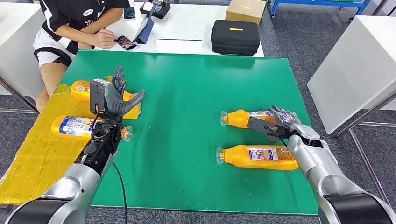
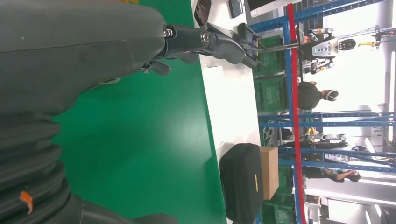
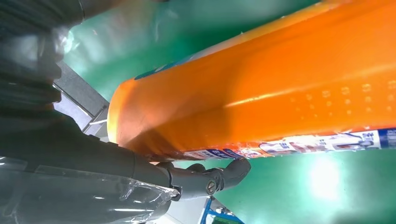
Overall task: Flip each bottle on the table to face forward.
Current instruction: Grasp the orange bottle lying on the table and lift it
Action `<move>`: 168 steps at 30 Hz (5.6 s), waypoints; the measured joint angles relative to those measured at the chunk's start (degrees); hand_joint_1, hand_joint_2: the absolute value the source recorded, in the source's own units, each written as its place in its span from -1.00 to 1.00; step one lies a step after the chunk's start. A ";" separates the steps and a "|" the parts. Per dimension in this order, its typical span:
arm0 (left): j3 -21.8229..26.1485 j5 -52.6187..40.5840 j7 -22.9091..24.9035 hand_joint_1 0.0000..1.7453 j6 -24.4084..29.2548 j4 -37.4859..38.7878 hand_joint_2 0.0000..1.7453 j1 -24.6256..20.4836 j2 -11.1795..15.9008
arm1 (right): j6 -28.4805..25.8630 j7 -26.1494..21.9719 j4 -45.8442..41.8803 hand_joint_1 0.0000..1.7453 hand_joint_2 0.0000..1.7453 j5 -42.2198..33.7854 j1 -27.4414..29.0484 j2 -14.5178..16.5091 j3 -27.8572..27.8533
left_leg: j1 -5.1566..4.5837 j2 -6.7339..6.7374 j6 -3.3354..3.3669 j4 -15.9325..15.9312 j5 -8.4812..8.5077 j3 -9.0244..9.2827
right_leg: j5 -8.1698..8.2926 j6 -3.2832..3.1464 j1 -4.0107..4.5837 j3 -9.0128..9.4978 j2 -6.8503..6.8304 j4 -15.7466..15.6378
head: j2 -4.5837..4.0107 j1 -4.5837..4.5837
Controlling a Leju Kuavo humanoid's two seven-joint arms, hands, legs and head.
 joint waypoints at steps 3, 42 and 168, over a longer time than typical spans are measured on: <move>0.00 0.02 0.01 -1.00 0.01 0.00 1.00 0.00 0.00 | 0.18 0.15 0.13 0.33 1.00 0.12 -0.07 0.03 0.17 | 0.00 0.00 0.00 0.00 0.00 0.05 | 0.00 0.00 0.00 0.04 0.01 0.00 | 0.00 0.00; 0.00 1.67 -0.07 -1.00 0.29 0.11 1.00 1.41 -0.02 | -24.18 -2.96 0.80 1.00 1.00 -3.98 1.78 7.52 -5.46 | 0.00 -0.01 -0.03 -0.02 0.01 -0.02 | -0.02 0.11 0.00 0.07 0.03 0.05 | 0.00 -0.02; -25.06 -76.87 45.82 1.00 27.28 0.15 1.00 -1.29 8.79 | -27.22 -23.73 -63.66 -1.00 1.00 -39.94 37.57 22.45 -2.98 | 0.00 0.02 -0.12 -0.03 -0.08 -0.64 | -0.10 0.07 -0.01 -0.68 0.08 0.05 | 0.00 0.01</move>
